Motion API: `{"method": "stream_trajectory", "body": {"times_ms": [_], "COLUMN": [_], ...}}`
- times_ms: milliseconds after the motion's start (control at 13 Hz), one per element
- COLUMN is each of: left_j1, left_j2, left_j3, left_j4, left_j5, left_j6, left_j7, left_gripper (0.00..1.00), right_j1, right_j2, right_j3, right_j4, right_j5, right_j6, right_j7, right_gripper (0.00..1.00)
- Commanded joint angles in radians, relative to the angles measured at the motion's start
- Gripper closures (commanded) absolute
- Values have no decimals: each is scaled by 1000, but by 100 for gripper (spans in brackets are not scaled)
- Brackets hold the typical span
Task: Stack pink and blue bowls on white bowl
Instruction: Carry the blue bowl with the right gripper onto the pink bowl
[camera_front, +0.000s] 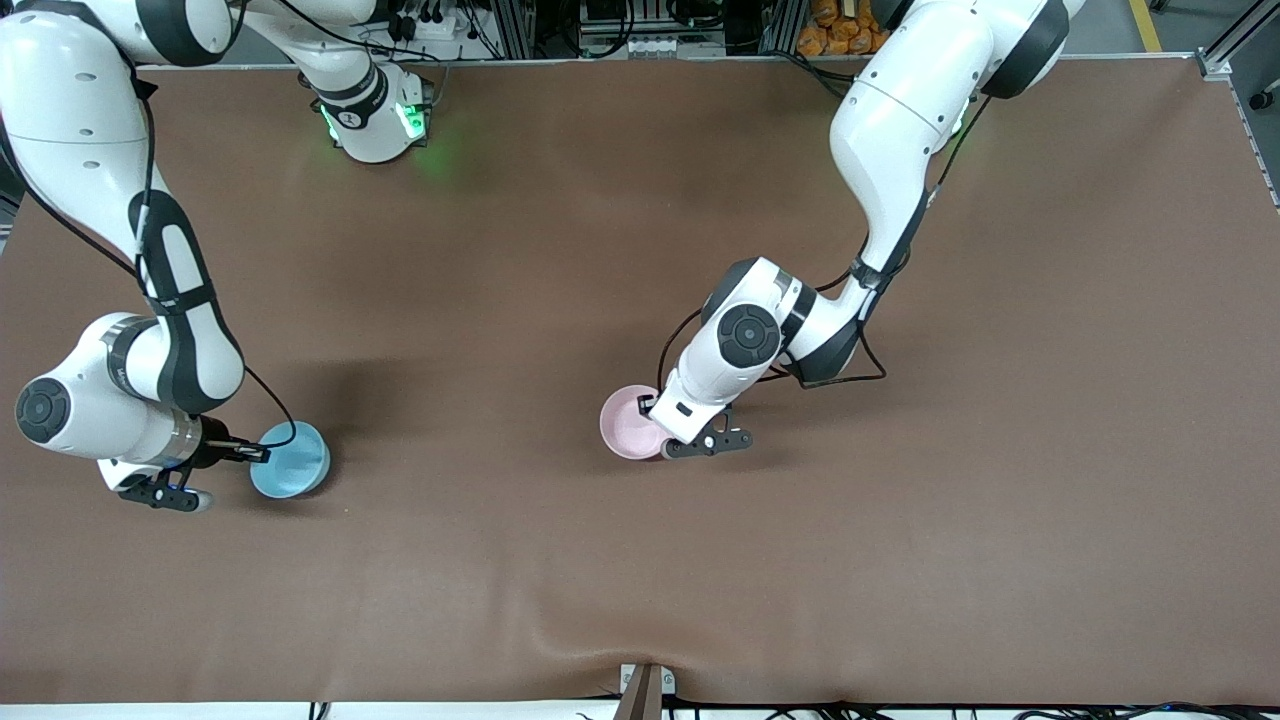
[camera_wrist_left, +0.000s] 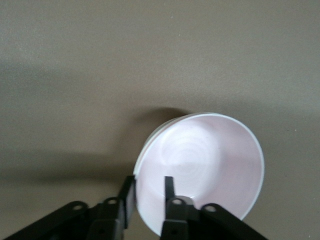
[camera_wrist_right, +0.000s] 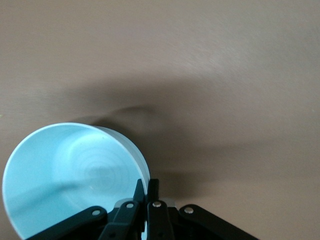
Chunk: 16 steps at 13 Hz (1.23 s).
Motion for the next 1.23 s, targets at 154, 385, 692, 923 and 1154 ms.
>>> {"method": "stream_trajectory", "body": {"times_ms": [154,385,692,923,1154], "left_j1": [32,81,165,259,340], "left_j2": [-83,-190,-323,-402,-446], "left_j3": [6,6,3,1,1], "left_j4": [13,13,13,13,13], "left_j5": [35,44,105,106,106], "left_j6": [-19,-90,-244,-351,-413], "left_j7": [2,3,34,152,294], "left_gripper": [0,0,0,0,0], "right_j1": [122,298,521,593,653], "right_j2": [-111,-146,-137,-134,-84], "right_j3": [-3,-2,0,-2,-3], "right_j4": [2,7,46,66,112], "right_j5": [16,22,51,245,336], "right_j6": [-63,-69,-54,-54,-28], "right_j7": [-82,149,652,765,843], "right_gripper": [100,100,100,100,100]}}
